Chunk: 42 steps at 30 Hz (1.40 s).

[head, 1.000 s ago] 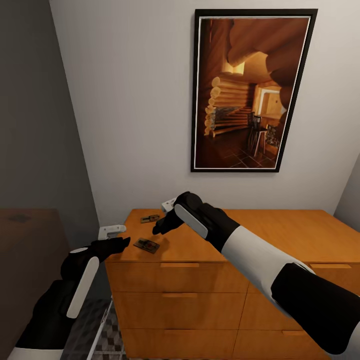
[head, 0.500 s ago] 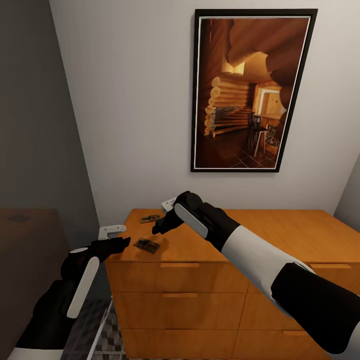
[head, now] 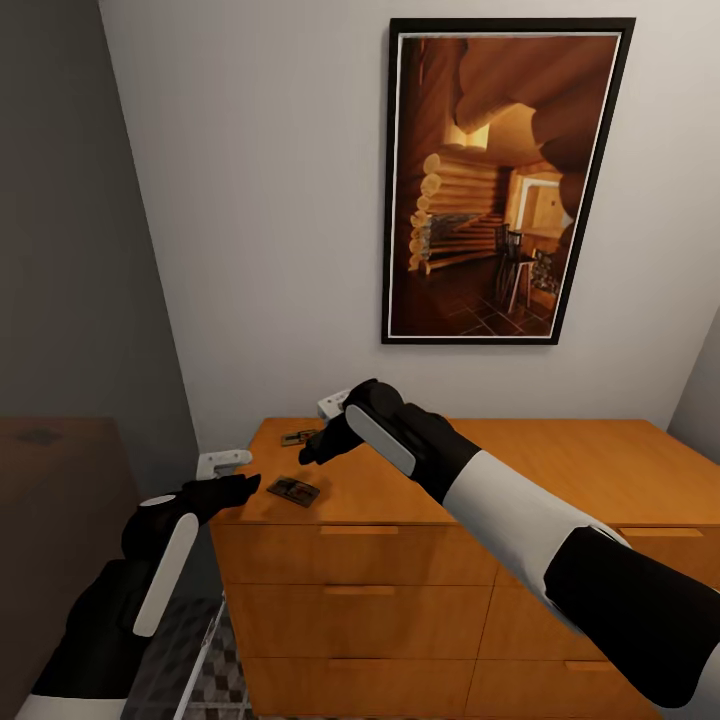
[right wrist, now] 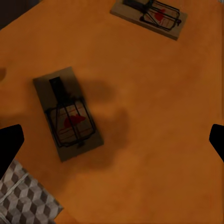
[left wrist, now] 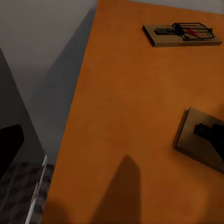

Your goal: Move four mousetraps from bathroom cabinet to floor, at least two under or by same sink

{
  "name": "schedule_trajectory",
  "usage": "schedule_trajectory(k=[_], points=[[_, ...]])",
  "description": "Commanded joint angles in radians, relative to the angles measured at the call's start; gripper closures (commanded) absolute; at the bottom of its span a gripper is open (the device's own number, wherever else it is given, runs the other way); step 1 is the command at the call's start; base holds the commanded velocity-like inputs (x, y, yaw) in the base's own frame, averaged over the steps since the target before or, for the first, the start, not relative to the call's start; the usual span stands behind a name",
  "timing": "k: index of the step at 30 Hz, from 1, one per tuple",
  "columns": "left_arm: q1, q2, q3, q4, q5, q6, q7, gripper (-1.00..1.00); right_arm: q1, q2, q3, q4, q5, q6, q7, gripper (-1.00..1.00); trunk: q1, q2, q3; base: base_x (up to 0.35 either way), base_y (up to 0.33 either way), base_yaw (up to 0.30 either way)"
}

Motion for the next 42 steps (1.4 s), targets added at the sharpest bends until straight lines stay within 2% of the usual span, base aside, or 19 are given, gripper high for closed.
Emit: schedule_trajectory(k=[1, 26, 42], points=[[-0.001, 0.001, -0.002, -0.001, 0.010, 0.003, 0.010, -1.00, -0.001, 0.000, 0.002, -0.004, -0.009, 0.002, -0.012, -1.00, 0.000, -0.001, -0.001, 0.000, 0.000, 0.000], [-0.001, 0.000, -0.003, -0.001, 0.011, 0.003, 0.009, -1.00, -0.001, 0.000, 0.003, -0.027, -0.004, 0.002, -0.018, -1.00, 0.000, -0.001, -0.001, 0.000, 0.000, 0.000], [-0.001, 0.000, -0.004, -0.001, 0.012, 0.004, 0.008, -1.00, -0.001, 0.000, 0.006, -0.063, 0.026, 0.002, -0.030, -1.00, 0.000, -0.001, -0.001, 0.000, 0.000, 0.039]])
